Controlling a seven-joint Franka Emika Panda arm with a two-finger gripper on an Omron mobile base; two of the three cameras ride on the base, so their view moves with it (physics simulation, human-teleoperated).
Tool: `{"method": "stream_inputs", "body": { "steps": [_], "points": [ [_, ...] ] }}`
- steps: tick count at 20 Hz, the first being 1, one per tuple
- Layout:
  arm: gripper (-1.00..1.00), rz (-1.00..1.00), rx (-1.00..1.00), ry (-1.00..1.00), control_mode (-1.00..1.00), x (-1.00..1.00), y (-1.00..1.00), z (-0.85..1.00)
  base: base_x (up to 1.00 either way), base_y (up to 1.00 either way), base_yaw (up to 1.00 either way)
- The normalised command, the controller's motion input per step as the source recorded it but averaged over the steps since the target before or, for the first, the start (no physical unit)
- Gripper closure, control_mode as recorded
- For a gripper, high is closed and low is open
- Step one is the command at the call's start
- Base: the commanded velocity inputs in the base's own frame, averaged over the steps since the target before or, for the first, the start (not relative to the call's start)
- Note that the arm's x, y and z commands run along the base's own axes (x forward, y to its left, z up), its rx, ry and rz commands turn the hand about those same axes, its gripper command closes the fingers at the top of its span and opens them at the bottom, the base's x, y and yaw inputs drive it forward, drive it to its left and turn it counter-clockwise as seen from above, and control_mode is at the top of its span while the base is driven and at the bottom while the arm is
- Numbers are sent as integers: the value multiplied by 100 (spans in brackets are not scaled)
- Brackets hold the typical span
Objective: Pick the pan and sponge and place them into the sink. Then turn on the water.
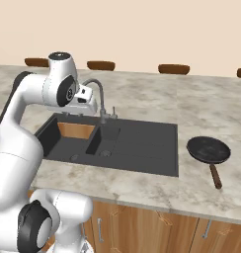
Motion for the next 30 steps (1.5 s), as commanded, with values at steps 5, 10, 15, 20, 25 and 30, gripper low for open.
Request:
{"method": "stream_inputs", "body": {
  "steps": [5,10,15,20,25,30],
  "points": [
    [-100,0,-2,0,-100,0,-16,-1,0,0,0],
    [-100,0,-5,0,-100,0,-26,-3,0,0,0],
    [-100,0,-6,0,-100,0,-27,-3,0,0,0],
    [-100,0,-6,0,-100,-1,-28,-3,0,0,0],
    [-100,-1,-2,3,-100,-3,-42,1,0,0,0],
    [-100,-2,8,7,-100,-6,-33,6,0,0,0]
  ]
}}
